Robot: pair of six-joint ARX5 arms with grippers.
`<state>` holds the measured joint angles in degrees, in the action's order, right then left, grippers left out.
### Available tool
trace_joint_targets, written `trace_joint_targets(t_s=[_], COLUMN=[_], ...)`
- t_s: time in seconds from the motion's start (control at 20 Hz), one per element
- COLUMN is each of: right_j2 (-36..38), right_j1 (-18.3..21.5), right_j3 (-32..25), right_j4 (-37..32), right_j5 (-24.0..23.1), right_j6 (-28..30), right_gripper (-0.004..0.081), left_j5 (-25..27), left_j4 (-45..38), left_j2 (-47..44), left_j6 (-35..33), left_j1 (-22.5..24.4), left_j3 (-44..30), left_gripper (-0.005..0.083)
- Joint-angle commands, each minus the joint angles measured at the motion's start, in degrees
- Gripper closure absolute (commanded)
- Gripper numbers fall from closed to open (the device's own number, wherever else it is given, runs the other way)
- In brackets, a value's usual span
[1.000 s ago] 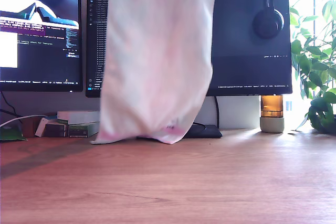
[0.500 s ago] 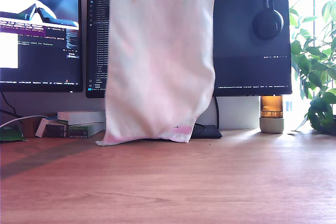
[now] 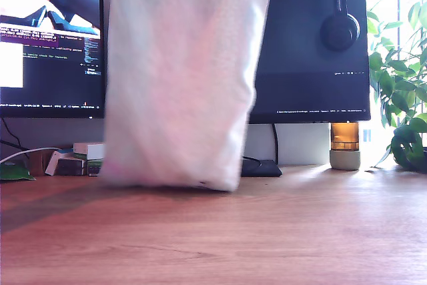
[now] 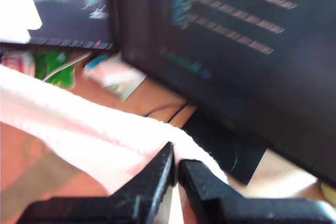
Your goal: Fold the tea towel to a neat square and place it to the right
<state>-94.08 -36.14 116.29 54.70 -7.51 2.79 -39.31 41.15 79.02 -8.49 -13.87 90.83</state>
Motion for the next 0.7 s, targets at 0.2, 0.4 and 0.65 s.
trace_joint_targets(t_s=[0.2,0.4,0.65], right_j2=[0.4,2.1,11.5], right_j1=[-1.6,-4.1,-5.7], right_j3=[-1.9,-7.1,-23.5], right_j4=[7.2,7.5,3.1], right_j5=[-2.1,-2.3,-3.6], right_j6=[-1.5,-2.8,-6.0], right_gripper=[0.0783,0.0782,0.0783], left_j5=[2.0,1.9,1.8], left_j4=[-4.1,-3.9,-3.9], left_j2=[-11.9,-17.7,-26.0], left_j6=[-0.5,-0.2,2.2], left_j1=[2.0,2.1,2.1], left_j3=[-20.8,-27.9,-37.1], left_gripper=[0.0795,0.0795,0.0795])
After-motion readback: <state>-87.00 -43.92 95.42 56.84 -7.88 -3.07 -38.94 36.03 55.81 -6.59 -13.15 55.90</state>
